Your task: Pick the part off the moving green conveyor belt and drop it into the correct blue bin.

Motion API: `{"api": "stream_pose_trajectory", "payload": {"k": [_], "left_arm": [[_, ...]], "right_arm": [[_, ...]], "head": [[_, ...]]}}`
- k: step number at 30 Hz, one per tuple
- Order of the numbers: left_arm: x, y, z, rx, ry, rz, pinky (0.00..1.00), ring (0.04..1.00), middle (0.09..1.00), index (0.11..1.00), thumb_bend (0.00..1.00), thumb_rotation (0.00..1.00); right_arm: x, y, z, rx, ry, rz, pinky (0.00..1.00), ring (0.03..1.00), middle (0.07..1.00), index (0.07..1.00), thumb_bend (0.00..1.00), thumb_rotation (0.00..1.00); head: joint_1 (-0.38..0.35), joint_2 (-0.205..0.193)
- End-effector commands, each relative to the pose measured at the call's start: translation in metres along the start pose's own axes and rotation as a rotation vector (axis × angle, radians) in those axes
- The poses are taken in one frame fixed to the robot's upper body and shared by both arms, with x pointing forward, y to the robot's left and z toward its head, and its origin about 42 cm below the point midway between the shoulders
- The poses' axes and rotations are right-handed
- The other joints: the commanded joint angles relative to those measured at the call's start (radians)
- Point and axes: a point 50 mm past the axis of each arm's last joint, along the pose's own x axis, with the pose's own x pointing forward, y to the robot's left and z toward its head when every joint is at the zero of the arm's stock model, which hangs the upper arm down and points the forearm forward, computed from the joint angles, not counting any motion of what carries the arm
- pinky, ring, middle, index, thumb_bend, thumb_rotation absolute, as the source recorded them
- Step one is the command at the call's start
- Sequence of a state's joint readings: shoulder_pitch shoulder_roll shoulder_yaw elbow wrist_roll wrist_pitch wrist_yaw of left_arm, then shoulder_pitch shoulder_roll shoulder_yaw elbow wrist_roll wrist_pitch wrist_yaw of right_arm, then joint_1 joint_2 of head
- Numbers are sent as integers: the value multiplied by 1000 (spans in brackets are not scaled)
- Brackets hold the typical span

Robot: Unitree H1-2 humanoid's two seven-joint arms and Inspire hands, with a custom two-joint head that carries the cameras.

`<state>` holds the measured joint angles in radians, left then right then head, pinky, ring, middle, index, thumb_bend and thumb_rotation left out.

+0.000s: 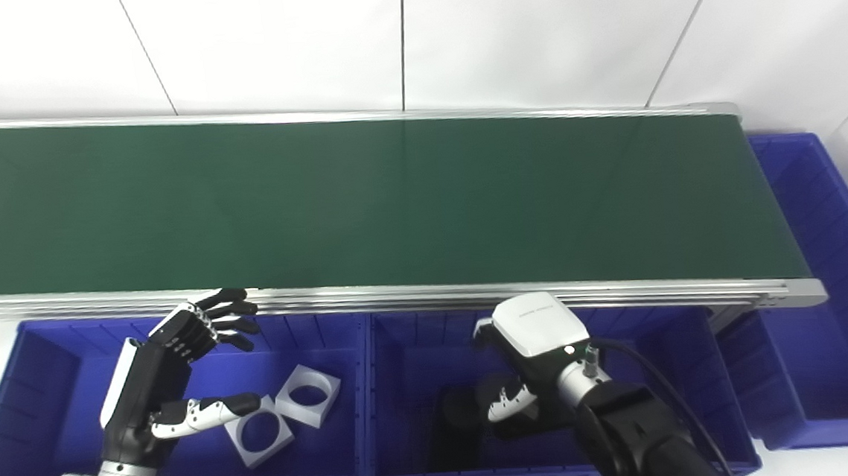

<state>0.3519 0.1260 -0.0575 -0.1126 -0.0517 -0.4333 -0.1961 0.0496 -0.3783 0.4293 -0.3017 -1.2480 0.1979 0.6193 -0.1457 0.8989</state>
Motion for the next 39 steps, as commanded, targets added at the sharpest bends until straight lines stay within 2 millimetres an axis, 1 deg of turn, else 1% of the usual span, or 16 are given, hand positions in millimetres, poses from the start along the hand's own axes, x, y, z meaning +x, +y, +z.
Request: {"api": "stream_pose_trajectory", "payload": {"k": [1,3,4,6,9,11,14,17,19,20,21,23,26,30,36,39], "left_arm": [[4,1,10,-3,-72,1,492,604,688,732,838,320],[4,2,10,-5,-72,1,491,601,685,731,839,313],[4,2,10,-5,-72,0,493,603,687,732,840,312],[4,3,10,-5,-72,-1,496,604,688,733,840,310],[3,5,9,6,-67,-9,499,606,691,735,838,314],[2,5,10,16,-64,-23,512,618,705,740,845,313],[1,5,10,46,-57,-43,520,629,715,744,853,314],[1,4,10,64,-55,-57,527,641,730,747,854,291],[2,3,11,65,-56,-59,528,644,735,748,863,292],[2,3,10,68,-53,-63,538,655,745,755,868,300],[2,2,9,69,-52,-66,540,657,747,757,869,302],[4,2,8,73,-51,-74,554,672,759,769,860,302],[10,3,6,70,-56,-77,562,682,759,779,841,308],[18,3,2,5,-56,-71,585,709,766,782,843,279],[28,1,-2,31,-61,-99,587,722,778,784,813,279],[28,4,-6,58,-47,-87,668,728,767,783,822,285]], "right_arm": [[-6,-20,0,7,28,-54,987,881,855,832,805,418],[-8,-21,2,33,27,-55,998,908,875,873,860,462],[-10,-22,3,79,4,-69,989,915,891,940,882,430],[-14,-22,6,177,-48,-99,974,914,903,984,894,396],[-18,-17,10,407,-136,-158,945,911,918,998,907,376],[-19,-12,16,544,-171,-194,898,905,924,1000,916,374],[-21,-5,27,694,-198,-228,867,909,931,1000,926,378],[-24,2,40,819,-223,-252,786,905,948,1000,920,426],[-26,6,45,864,-240,-275,770,890,945,1000,921,466],[-26,10,49,890,-256,-295,763,876,936,1000,915,490],[-26,14,51,909,-265,-313,762,874,934,1000,914,494],[-27,18,53,952,-275,-348,799,880,922,1000,905,538],[-28,22,53,1014,-275,-388,812,880,914,999,895,554],[-29,28,55,1061,-263,-424,820,874,906,997,879,580],[-32,36,63,1128,-237,-453,818,858,888,993,845,590],[-31,39,66,1145,-216,-455,796,850,881,991,836,599]], "head": [[4,-1],[3,0],[3,-1],[2,-1],[6,-3],[12,-3],[39,-10],[74,-17],[74,-17],[105,-28],[111,-32],[116,-38],[120,-48],[101,-64],[27,-79],[-5,-87]]}}
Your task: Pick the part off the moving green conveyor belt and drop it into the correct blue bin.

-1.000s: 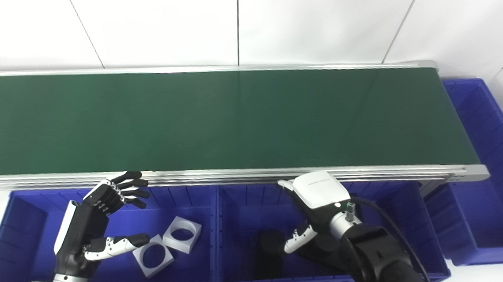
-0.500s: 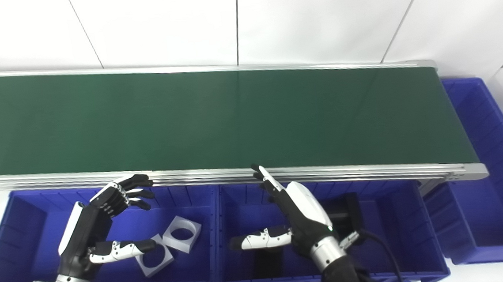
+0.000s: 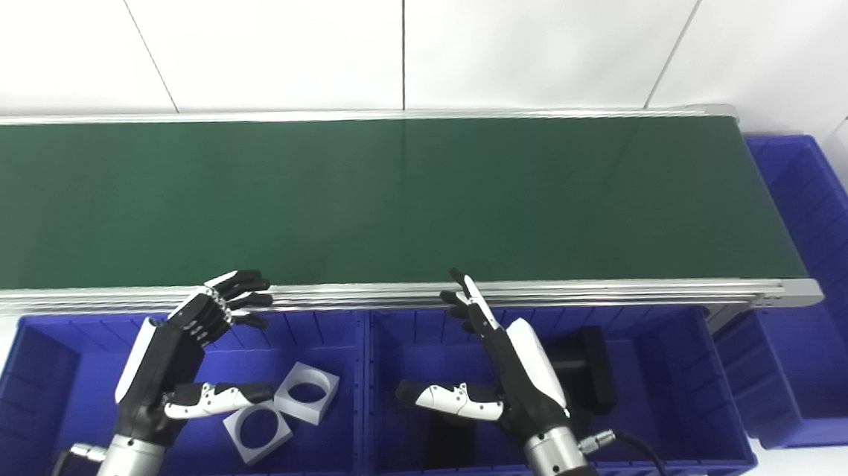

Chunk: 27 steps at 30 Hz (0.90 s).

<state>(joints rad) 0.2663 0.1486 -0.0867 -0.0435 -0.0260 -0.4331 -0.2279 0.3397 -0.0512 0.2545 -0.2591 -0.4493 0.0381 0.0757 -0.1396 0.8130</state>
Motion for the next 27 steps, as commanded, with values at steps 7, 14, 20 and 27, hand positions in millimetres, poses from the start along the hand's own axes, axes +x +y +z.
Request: {"api": "stream_pose_trajectory", "payload": {"k": [7,14,20,27], "left_arm": [[-8,9,1,44,-10,17,708,748,780,787,839,278],[-8,8,0,55,-6,15,679,745,787,788,835,275],[-8,6,0,63,-3,19,672,747,784,785,832,271],[-8,5,-1,68,0,10,683,756,790,787,819,244]], "right_arm": [[4,8,10,37,-56,-37,776,845,884,985,860,587],[4,7,9,42,-58,-45,763,841,889,976,832,558],[5,5,8,43,-64,-44,783,850,892,974,828,530],[6,5,6,36,-72,-44,780,846,884,965,838,522]], "head": [[-30,-20],[-5,-27],[4,-34],[5,-36]]}}
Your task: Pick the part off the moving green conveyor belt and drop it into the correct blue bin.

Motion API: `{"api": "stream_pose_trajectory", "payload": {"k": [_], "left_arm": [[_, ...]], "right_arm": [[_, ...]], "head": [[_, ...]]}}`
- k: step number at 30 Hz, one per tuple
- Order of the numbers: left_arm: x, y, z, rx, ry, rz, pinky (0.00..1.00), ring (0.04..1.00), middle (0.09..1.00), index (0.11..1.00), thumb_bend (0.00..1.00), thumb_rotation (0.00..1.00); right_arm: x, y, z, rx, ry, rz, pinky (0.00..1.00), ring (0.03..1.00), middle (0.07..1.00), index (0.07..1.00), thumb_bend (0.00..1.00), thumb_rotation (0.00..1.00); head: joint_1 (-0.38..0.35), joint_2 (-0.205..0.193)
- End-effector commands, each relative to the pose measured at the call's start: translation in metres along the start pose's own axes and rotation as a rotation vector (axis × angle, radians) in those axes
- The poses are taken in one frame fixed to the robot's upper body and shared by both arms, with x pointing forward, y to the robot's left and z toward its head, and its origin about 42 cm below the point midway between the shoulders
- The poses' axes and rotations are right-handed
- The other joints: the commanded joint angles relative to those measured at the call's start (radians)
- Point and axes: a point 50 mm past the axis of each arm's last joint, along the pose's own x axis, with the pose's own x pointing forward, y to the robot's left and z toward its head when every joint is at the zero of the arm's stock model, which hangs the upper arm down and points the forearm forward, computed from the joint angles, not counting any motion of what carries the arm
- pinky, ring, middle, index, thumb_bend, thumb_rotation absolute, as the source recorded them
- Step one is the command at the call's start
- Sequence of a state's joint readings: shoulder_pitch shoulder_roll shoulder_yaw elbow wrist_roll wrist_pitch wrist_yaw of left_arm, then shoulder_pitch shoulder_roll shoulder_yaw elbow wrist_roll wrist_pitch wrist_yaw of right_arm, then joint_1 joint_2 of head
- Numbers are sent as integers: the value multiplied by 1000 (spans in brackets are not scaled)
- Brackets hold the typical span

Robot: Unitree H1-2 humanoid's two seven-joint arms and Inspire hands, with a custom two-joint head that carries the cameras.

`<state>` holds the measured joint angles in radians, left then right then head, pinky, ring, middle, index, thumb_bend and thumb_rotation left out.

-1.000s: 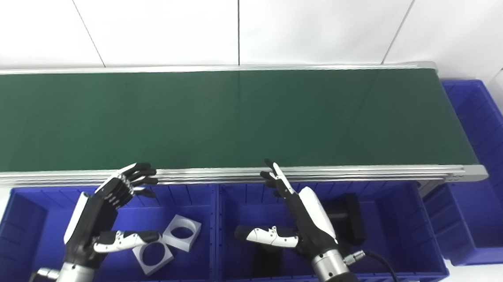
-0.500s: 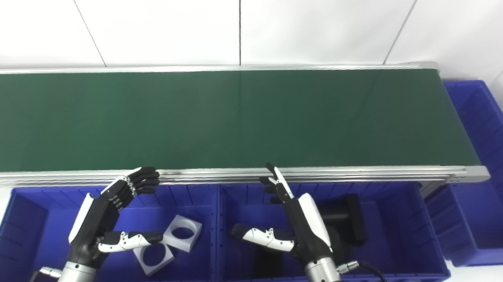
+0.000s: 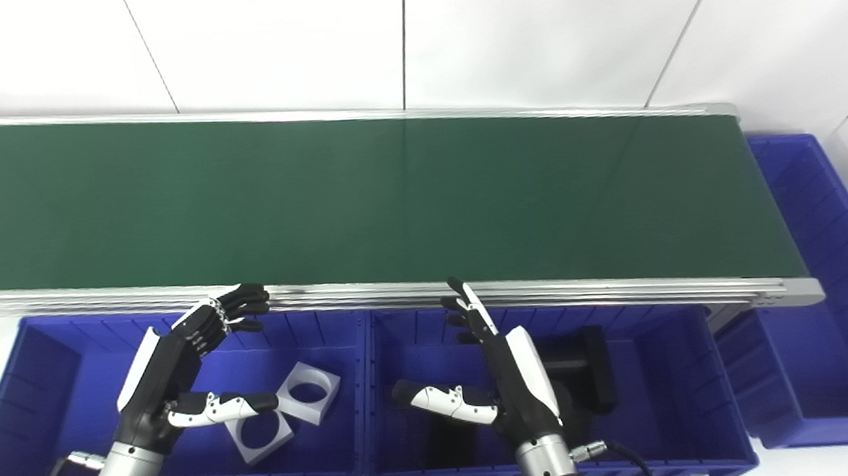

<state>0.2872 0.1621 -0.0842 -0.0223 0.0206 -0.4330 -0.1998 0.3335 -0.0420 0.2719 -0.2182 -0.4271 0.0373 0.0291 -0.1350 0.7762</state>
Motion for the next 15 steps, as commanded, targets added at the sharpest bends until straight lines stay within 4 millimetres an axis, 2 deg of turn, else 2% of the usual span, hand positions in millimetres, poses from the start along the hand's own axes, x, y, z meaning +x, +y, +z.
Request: {"api": "stream_pose_trajectory", "payload": {"k": [1,15], "left_arm": [[4,3,7,24,-53,4,686,758,793,789,821,245],[3,3,6,30,-52,9,694,770,806,795,829,233]], "right_arm": [[2,-2,12,3,-92,-26,780,846,885,965,837,520],[3,-1,13,-21,-92,-9,764,843,876,916,835,478]], "head": [[0,1],[-2,4]]}}
